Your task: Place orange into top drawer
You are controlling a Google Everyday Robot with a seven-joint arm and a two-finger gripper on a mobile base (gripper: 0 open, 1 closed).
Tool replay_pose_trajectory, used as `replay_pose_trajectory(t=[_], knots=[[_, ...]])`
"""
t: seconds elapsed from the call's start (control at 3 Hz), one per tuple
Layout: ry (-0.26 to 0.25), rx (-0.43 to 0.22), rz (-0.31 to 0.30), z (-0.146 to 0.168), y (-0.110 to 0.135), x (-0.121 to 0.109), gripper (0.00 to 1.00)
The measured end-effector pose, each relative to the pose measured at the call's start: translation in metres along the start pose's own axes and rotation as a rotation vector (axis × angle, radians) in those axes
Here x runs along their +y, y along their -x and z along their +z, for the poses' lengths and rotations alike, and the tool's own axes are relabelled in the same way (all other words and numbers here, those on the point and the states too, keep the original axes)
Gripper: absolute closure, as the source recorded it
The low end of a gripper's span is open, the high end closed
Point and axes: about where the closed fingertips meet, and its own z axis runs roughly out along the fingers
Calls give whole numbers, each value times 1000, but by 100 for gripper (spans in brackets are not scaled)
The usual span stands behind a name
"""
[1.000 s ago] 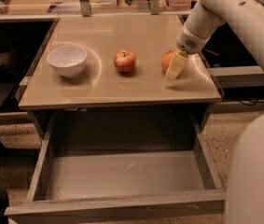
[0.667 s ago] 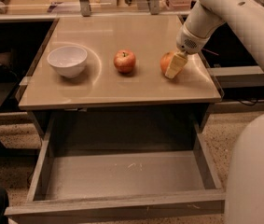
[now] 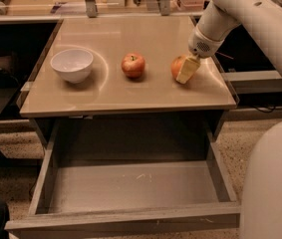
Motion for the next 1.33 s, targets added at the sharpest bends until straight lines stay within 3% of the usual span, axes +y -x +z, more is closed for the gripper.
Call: replay_pose_trajectory(t=[0.33,0.67,1.0,1.33], knots=[[-25,14,-23,-10,2,11,100],[-86,24,-17,-40,-5,35,100],[-97,80,3,-65,-31,96,100],[-99,82,3,-66,-32,96,100]])
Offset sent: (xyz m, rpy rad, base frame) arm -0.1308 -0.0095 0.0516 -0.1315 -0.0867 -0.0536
